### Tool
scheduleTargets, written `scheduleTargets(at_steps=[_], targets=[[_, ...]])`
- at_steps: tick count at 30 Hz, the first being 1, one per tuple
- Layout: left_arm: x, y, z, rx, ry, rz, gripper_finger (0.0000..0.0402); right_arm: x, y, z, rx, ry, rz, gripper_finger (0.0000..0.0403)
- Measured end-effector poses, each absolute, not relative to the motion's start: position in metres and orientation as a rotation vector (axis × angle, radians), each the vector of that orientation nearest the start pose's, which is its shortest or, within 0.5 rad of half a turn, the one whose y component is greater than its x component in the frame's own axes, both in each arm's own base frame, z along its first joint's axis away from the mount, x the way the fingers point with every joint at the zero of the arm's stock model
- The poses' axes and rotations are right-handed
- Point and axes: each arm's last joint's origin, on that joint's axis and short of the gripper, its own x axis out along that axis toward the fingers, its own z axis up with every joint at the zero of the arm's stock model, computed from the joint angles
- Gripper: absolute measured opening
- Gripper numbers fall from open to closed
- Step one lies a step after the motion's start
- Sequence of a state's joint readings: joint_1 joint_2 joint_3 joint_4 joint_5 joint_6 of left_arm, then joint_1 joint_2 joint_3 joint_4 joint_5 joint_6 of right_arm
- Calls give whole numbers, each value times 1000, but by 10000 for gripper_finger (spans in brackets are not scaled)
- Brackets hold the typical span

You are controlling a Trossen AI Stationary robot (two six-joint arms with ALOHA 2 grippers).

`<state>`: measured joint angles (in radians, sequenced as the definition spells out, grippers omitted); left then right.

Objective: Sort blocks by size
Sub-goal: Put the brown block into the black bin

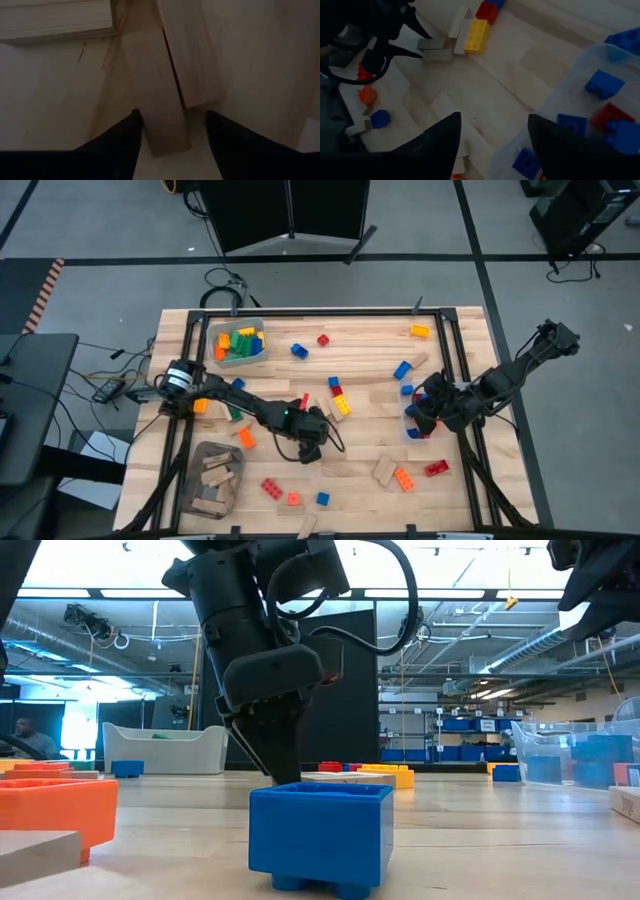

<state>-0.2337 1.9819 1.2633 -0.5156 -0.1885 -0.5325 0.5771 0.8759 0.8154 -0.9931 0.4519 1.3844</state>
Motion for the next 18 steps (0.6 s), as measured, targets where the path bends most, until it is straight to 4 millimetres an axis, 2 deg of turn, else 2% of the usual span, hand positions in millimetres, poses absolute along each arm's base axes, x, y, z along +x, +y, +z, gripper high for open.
scheduleTargets(at_steps=[8, 14, 18], targets=[[374, -74, 138, -211, 1168, 301, 108, 132, 66, 271, 725, 779, -489, 245], [376, -68, 152, -233, 1267, 331, 107, 135, 62, 271, 682, 777, -484, 245], [381, -65, 181, -182, 1306, 390, 107, 137, 58, 272, 663, 776, -490, 245]])
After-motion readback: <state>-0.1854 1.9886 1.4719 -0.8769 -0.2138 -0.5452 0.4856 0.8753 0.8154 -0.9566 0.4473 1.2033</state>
